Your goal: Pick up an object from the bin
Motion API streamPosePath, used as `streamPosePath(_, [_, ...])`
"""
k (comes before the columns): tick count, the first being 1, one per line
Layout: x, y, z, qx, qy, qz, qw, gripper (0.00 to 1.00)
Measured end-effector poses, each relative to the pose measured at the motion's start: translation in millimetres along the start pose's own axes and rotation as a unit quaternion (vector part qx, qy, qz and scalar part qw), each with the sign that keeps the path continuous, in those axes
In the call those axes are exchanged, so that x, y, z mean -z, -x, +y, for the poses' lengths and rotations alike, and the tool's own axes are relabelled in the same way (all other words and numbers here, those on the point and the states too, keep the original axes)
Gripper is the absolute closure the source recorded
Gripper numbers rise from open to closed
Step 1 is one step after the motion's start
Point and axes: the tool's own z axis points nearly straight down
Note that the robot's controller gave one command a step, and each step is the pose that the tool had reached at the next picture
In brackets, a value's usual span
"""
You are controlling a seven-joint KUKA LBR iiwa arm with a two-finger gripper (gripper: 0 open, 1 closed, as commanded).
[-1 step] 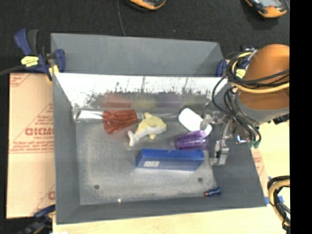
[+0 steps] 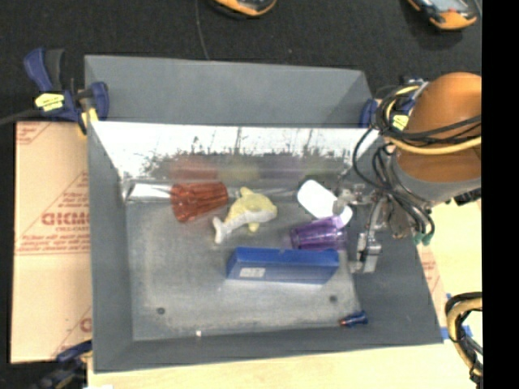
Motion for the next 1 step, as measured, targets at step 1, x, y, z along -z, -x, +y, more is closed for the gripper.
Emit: streamPosePath(1, [-37.8, 6.2, 6.2, 0.028, 0.0, -0.002, 0.9996, 0.0])
